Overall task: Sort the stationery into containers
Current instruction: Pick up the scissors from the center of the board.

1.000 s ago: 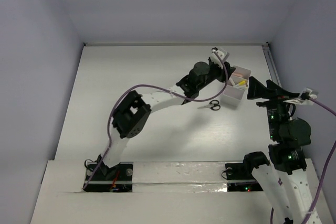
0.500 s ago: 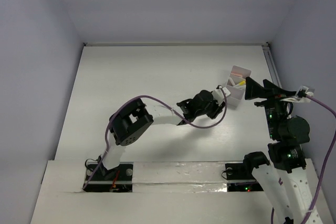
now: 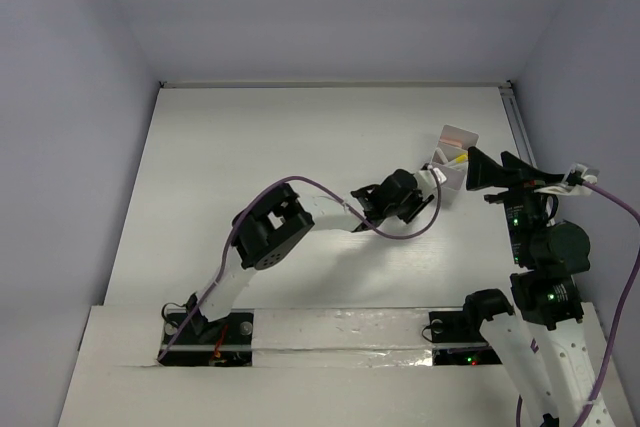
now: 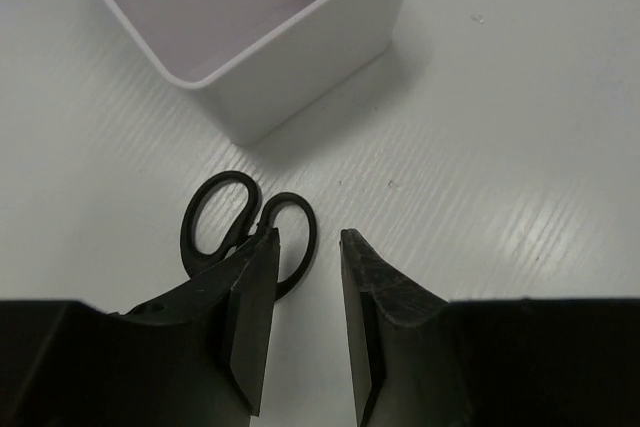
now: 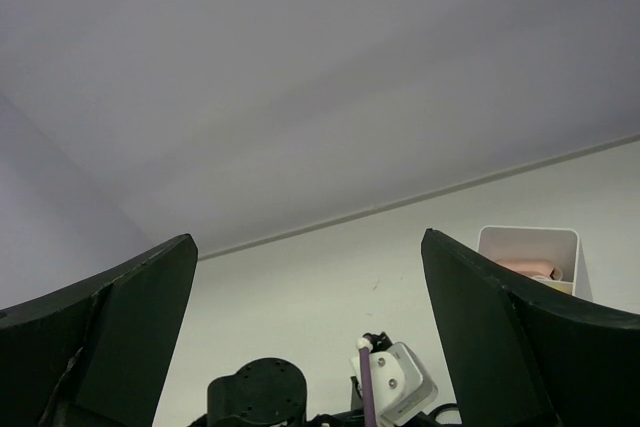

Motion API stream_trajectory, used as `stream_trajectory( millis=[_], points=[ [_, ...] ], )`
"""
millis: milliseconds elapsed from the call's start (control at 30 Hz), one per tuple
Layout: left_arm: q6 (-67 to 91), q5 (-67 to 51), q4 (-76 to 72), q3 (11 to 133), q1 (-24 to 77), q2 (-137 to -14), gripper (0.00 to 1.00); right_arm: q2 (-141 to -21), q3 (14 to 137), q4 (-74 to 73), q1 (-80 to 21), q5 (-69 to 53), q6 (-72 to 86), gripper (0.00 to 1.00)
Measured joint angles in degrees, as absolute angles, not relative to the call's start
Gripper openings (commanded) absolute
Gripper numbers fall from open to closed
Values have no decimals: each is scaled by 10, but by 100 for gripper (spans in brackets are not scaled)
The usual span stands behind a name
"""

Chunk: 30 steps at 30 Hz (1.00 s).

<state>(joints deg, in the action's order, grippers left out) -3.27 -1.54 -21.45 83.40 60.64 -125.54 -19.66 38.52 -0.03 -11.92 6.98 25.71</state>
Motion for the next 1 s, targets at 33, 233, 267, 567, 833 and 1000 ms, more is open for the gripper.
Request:
stream_trajectory(
  millis=[33,233,267,567,833,1000],
  points=[
    [-34,-15,-211,834,606,-1258,24,-197,385,0,-119,70,257,100],
    [-42,-14,-194,846,605,-1269,21,-201,385,0,-119,70,257,100],
    [-43,-14,-194,847,605,-1271,20,-202,385,0,-119,70,257,100],
    [-48,-24,-177,877,601,-1299,16,-203,385,0,-119,70,257,100],
    [-47,-31,-163,908,596,-1316,1,-203,385,0,-119,70,257,100],
    [-44,-30,-171,906,594,-1318,0,-203,385,0,-119,70,257,100]
  ],
)
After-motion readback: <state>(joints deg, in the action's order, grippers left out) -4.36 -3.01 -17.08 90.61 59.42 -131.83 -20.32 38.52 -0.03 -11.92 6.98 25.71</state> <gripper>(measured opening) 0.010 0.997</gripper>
